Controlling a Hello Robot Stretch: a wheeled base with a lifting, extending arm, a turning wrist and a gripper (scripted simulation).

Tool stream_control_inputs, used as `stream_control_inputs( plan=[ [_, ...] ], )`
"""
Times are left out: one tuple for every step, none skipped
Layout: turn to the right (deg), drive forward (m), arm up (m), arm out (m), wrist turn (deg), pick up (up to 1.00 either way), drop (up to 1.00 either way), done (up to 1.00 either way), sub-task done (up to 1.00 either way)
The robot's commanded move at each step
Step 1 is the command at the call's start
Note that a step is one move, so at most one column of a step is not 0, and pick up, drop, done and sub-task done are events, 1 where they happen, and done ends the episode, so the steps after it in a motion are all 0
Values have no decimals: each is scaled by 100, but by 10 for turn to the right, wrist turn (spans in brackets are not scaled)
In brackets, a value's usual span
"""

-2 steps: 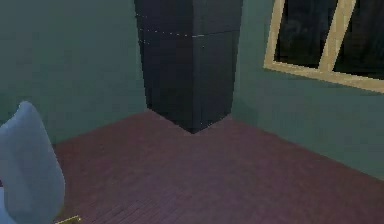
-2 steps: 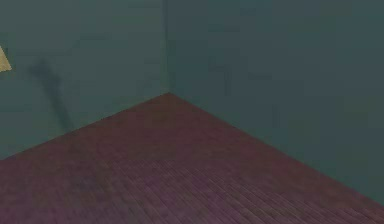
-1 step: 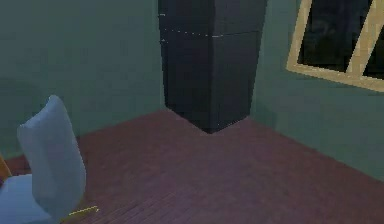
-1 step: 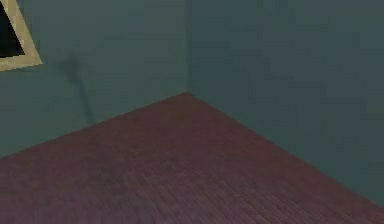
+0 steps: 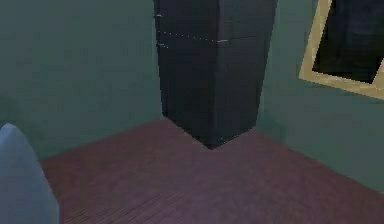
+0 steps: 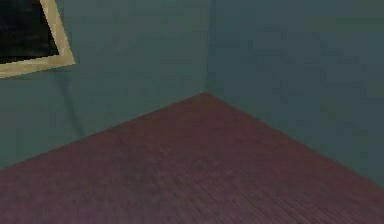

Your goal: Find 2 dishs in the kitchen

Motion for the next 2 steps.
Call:
stream_control_inputs(
  plan=[
    [-450, 0, 0, 0, 0, 0, 0, 0, 0],
    [-330, 0, 0, 0, 0, 0, 0, 0, 0]
  ],
)
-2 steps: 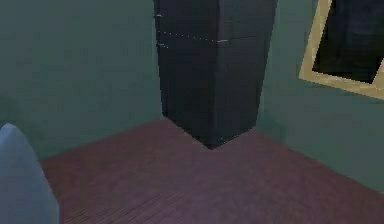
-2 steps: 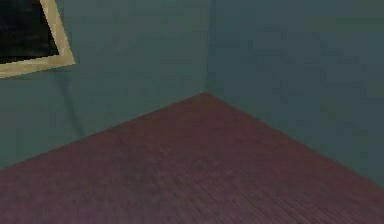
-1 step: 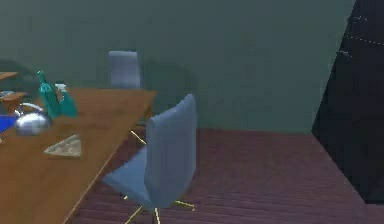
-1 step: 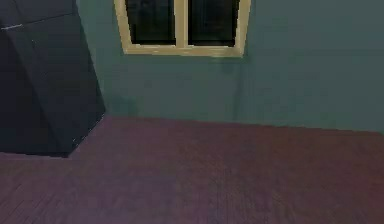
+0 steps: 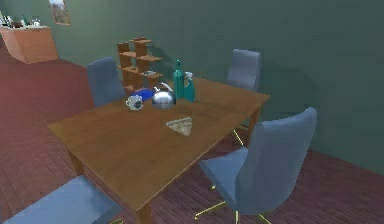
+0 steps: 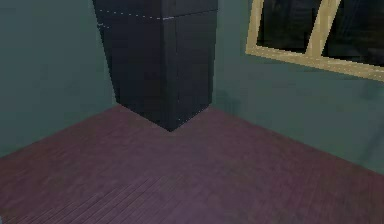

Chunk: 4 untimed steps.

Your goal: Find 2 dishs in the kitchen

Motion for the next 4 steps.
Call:
stream_control_inputs(
  plan=[
    [0, 0, 0, 0, 0, 0, 0, 0, 100],
    [-450, 0, 0, 0, 0, 0, 0, 0, 0],
    [-450, 0, 0, 0, 0, 0, 0, 0, 0],
    [-90, 0, 0, 0, 0, 0, 0, 0, 0]
  ],
)
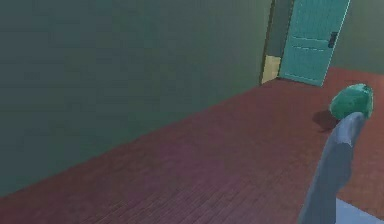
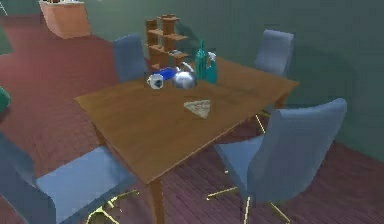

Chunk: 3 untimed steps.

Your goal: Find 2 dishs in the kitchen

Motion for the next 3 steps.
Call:
stream_control_inputs(
  plan=[
    [0, 100, 0, 0, 0, 0, 0, 0, 0],
    [-150, 0, 0, 0, 0, 0, 0, 0, 0],
    [0, 15, 0, 0, 0, 0, 0, 0, 0]
  ],
)
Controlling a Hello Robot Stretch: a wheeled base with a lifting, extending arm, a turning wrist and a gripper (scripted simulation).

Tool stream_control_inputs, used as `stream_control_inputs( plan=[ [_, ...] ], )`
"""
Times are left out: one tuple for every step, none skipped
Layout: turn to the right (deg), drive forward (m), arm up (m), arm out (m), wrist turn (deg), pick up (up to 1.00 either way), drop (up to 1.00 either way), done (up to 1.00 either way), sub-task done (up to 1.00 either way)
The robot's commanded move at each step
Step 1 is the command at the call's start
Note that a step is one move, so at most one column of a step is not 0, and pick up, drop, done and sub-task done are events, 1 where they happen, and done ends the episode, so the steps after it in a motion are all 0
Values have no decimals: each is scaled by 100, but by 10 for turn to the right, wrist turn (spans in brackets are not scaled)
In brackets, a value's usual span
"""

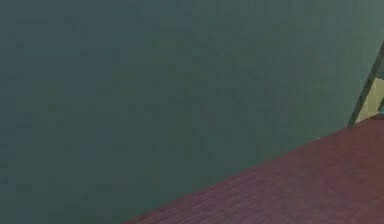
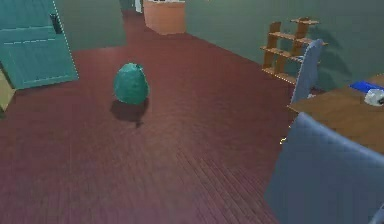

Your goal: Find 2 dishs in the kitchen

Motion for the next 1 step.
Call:
stream_control_inputs(
  plan=[
    [450, 0, 0, 0, 0, 0, 0, 0, 0]
  ],
)
